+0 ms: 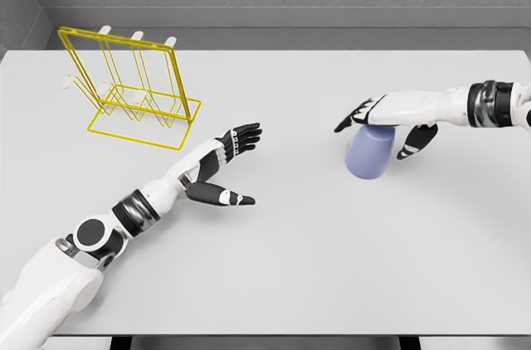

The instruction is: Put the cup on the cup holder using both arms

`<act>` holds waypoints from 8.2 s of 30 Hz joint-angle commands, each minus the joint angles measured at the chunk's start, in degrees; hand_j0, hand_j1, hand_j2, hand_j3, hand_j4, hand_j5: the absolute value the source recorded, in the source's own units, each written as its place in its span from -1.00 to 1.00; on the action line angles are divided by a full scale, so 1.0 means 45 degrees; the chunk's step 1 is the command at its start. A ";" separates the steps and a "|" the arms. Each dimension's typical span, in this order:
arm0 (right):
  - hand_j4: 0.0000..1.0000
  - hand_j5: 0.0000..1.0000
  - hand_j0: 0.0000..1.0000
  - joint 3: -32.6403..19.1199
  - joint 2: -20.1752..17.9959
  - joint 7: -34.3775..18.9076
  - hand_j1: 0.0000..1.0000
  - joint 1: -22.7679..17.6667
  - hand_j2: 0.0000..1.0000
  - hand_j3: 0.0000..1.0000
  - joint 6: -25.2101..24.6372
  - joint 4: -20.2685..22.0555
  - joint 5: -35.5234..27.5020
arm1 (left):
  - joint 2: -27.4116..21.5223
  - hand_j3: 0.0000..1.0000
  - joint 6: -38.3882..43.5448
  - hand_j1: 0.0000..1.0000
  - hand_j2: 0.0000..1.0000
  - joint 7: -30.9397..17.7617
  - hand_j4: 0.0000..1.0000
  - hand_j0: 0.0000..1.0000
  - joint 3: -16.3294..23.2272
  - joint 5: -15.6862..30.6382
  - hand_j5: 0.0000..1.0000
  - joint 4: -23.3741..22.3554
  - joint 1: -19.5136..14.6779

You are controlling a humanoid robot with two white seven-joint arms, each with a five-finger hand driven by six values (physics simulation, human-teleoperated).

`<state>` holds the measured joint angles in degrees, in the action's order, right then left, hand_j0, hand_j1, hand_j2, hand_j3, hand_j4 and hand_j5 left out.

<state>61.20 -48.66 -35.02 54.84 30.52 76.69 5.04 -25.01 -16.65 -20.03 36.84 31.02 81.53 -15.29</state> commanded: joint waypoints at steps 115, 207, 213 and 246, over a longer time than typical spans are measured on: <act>1.00 1.00 1.00 -0.1277 0.0052 0.0691 1.00 0.0781 1.00 1.00 0.0932 -0.0069 -0.0182 | 0.1066 1.00 0.0049 1.00 1.00 -0.0003 1.00 1.00 -0.0901 -0.2108 1.00 -0.1438 -0.0527; 1.00 1.00 1.00 -0.2976 -0.0808 0.0712 1.00 -0.0781 1.00 1.00 0.0932 -0.2022 -0.0143 | 0.0696 0.27 0.0477 0.27 0.27 -0.1096 0.27 0.27 -0.1447 -0.1171 0.27 0.1744 0.0117; 1.00 1.00 1.00 -0.2976 -0.0808 0.0712 1.00 -0.0781 1.00 1.00 0.0932 -0.2022 -0.0143 | -0.1491 0.27 0.0596 0.27 0.27 -0.0979 0.27 0.27 -0.2697 0.0020 0.27 0.3874 0.1367; 1.00 1.00 1.00 -0.2956 -0.0749 0.0712 1.00 -0.0781 1.00 1.00 0.0932 -0.2022 -0.0143 | -0.4324 0.27 0.1806 0.27 0.27 -0.0960 0.27 0.27 -0.4124 0.3068 0.27 0.2254 -0.1191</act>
<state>47.94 -51.98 -31.84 51.33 34.86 67.58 4.76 -44.61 -9.04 -24.36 18.24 44.62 92.62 -21.36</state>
